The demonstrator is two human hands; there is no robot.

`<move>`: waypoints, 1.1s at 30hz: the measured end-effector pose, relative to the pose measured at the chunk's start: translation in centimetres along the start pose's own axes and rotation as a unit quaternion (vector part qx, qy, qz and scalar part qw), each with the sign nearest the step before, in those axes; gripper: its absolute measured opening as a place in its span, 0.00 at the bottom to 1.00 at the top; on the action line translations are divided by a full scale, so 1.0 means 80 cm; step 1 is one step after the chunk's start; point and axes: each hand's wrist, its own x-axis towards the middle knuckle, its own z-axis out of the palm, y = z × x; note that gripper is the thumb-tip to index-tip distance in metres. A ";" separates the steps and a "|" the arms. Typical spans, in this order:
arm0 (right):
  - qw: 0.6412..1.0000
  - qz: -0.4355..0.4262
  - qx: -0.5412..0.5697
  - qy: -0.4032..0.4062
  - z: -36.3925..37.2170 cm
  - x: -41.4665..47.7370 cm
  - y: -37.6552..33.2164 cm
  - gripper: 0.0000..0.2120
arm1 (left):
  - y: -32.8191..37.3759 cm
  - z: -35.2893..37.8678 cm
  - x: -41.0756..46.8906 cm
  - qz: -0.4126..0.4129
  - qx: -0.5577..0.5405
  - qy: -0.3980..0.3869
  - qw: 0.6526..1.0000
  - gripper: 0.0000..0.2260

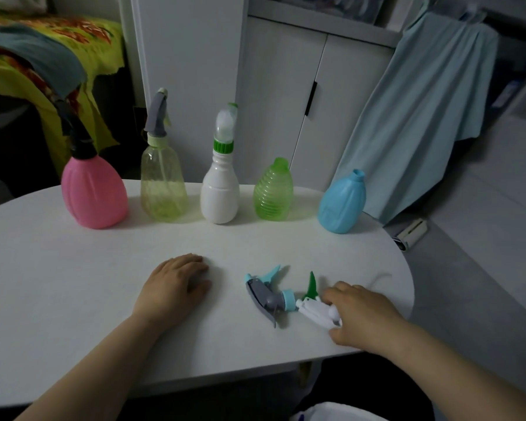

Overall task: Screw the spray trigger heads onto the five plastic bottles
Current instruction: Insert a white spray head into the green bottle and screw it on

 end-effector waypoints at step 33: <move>0.649 -0.045 0.681 0.337 -0.128 0.055 0.112 0.07 | 0.132 0.008 0.189 0.019 -0.199 0.138 0.970 0.28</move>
